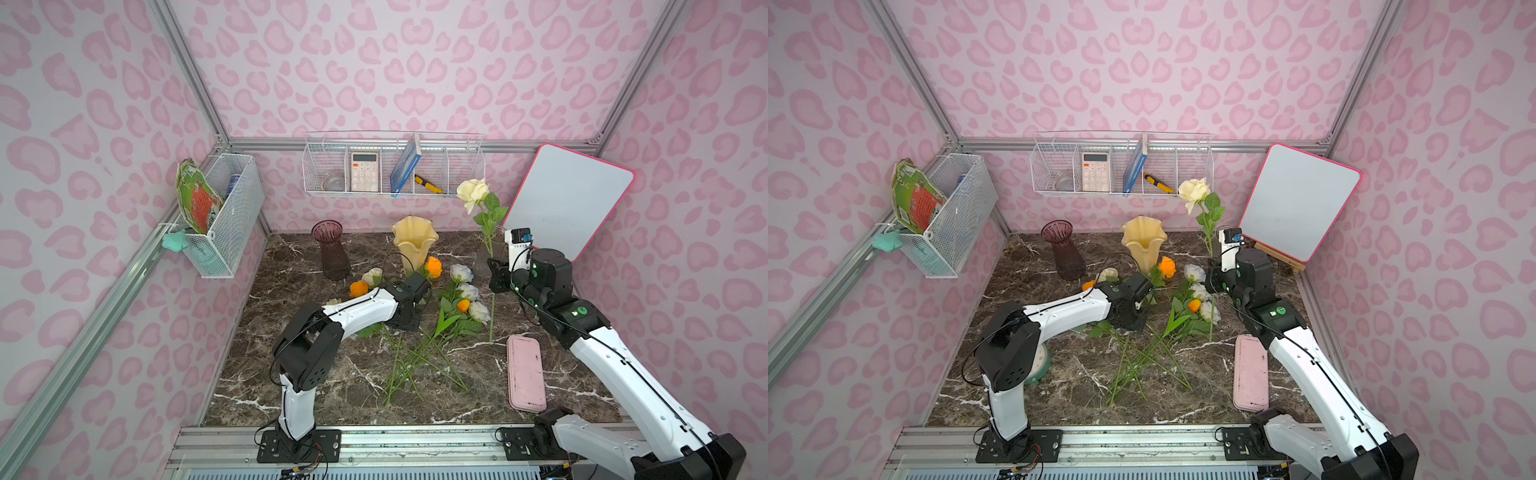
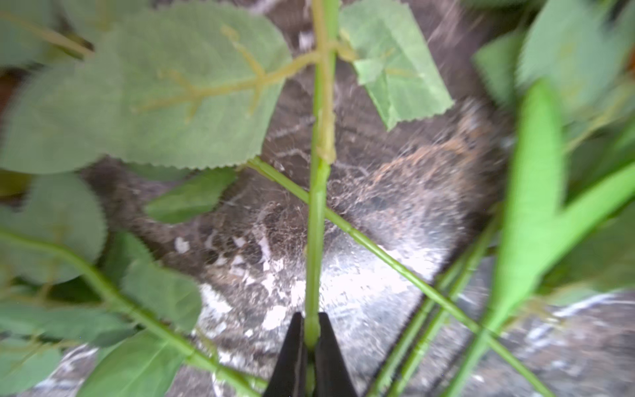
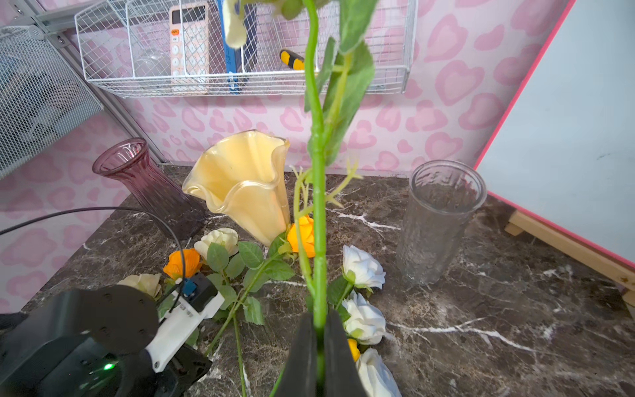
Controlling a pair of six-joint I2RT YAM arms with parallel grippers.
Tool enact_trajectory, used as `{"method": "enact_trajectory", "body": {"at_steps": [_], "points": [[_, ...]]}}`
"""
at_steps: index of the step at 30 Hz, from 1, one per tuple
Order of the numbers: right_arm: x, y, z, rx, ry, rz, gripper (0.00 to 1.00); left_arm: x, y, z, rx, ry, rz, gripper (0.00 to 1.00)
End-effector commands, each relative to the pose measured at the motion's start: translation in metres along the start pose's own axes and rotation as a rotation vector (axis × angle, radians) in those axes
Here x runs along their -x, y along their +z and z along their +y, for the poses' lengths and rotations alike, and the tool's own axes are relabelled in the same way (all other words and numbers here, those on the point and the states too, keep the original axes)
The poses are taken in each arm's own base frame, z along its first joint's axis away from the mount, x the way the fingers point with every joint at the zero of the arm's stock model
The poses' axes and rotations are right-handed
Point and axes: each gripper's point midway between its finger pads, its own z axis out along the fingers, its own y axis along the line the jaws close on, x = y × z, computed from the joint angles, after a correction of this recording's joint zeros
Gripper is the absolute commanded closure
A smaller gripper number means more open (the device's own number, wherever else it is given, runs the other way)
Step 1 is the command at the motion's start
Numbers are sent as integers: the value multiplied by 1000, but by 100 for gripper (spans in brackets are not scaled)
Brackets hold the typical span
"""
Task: Arrange the flowers in different vases according to their colors
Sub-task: Pick up the flower at the center of the board, then insert the flower into the vase.
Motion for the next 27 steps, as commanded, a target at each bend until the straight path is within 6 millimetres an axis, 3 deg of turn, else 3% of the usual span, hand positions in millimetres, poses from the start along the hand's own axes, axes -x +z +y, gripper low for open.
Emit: {"method": "enact_trajectory", "body": {"at_steps": [1, 8, 15, 21, 27], "points": [[16, 1, 2, 4, -16, -47, 100, 9, -25, 3, 7, -22, -50, 100], [32, -1, 3, 10, -21, -101, 100, 22, -89, 3, -55, -39, -176, 100], [77, -5, -3, -49, -56, -210, 100, 54, -193, 13, -85, 11, -440, 100], [112, -4, -10, -80, -63, -311, 100, 80, -268, 43, 19, 41, -749, 100], [123, 6, -15, -101, -63, -341, 100, 106, -315, 69, 127, 49, -885, 100]]}}
